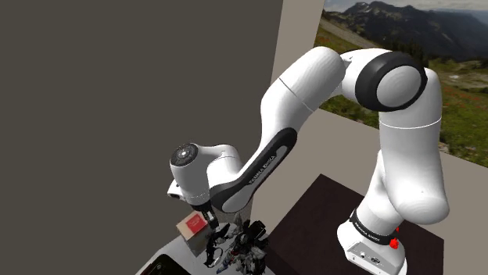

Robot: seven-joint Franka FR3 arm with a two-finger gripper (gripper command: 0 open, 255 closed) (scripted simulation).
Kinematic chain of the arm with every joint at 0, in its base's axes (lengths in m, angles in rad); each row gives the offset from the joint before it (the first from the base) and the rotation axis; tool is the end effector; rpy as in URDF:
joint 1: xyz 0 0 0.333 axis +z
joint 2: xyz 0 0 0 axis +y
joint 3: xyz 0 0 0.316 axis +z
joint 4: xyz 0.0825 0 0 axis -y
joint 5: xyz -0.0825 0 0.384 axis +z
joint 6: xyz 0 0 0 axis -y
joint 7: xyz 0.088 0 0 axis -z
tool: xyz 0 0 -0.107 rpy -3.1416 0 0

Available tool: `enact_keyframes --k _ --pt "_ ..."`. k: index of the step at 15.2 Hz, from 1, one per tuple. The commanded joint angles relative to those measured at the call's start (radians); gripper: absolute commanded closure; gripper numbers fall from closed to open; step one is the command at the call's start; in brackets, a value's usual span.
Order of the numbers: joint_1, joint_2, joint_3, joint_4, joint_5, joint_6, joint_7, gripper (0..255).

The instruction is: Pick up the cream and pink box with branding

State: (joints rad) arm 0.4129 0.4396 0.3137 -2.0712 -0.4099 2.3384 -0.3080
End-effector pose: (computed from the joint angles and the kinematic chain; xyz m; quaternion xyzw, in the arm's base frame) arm 0.4335 0.3763 0.2137 0.7855 0.6114 -0.0499 0.0819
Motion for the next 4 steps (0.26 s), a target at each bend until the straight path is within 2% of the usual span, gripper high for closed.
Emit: enact_keyframes --k 1,4 --pt "-0.005 -0.023 0.008 -0.002 0.013 -0.019 -0.011 255" --pt "-0.007 -0.036 0.012 -0.002 0.021 -0.030 -0.017 255"
